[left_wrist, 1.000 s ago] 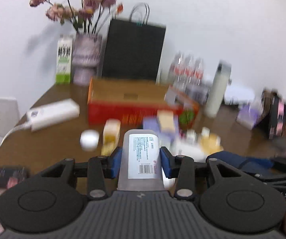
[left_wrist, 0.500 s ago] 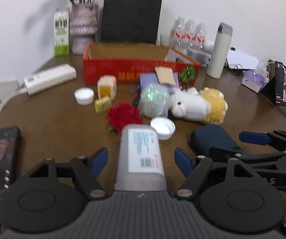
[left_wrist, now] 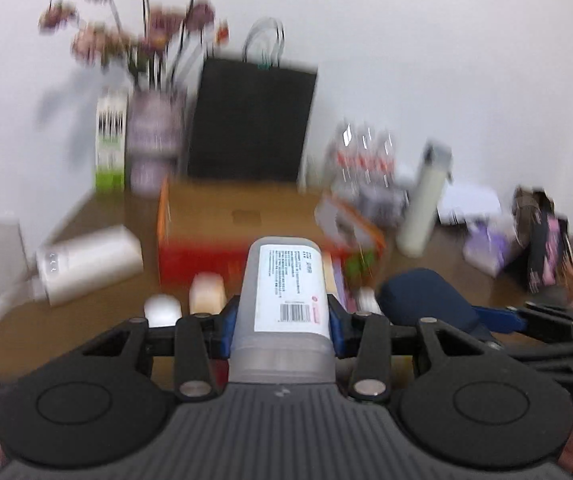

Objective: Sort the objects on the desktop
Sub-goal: 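Grasp the white bead bottle with the left tool while the right tool grasps the black pouch, then release the bottle into the box with the left tool while the right tool drops the pouch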

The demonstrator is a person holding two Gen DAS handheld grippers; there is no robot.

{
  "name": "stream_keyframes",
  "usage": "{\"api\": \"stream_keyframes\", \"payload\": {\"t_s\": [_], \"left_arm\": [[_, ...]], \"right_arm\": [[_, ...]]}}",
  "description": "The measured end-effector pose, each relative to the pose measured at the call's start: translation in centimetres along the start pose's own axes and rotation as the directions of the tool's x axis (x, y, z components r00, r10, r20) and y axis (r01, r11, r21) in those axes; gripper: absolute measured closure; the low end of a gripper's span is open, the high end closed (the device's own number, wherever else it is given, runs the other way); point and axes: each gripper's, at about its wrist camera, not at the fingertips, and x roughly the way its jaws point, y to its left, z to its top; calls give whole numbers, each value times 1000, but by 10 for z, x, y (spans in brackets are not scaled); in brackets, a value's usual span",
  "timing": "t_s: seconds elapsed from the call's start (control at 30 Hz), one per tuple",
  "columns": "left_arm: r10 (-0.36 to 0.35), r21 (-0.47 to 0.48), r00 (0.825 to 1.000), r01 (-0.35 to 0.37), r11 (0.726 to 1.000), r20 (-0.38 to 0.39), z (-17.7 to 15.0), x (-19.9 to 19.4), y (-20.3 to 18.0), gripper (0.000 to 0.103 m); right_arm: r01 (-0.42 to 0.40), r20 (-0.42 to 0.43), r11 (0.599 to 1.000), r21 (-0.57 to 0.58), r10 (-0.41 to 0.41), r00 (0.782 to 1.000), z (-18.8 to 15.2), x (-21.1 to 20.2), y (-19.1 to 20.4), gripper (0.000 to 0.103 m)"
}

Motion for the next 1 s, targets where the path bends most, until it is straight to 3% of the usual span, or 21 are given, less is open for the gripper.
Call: {"api": "stream_keyframes", "payload": {"t_s": [0.1, 0.23, 0.43, 0.53, 0.63, 0.77, 1.0], "left_arm": [[58, 14, 998, -59, 998, 33, 46, 31, 6, 61], [71, -32, 997, -71, 997, -18, 86, 95, 20, 61], [173, -1, 976, -174, 985, -135, 116, 221, 49, 61], [260, 49, 946, -255, 966, -195, 113, 279, 65, 61], [247, -10, 924, -261, 965, -292, 108, 321, 91, 61], [272, -2, 900, -290, 957, -340, 98, 346, 102, 59], [246, -15, 907, -267, 964, -343, 109, 335, 98, 32]], "right_arm": [[36, 53, 999, 0, -36, 998, 41, 25, -14, 47], [57, 57, 997, 55, -60, 997, 89, 81, -46, 47], [63, -109, 991, 119, -50, 993, 131, 217, -96, 47], [156, -228, 983, 92, -132, 965, 126, 281, -111, 47], [194, -332, 976, 104, -149, 931, 106, 324, -131, 47], [253, -373, 967, 0, -235, 898, 84, 342, -130, 47], [240, -395, 971, 13, -216, 893, 101, 334, -129, 43]]}}
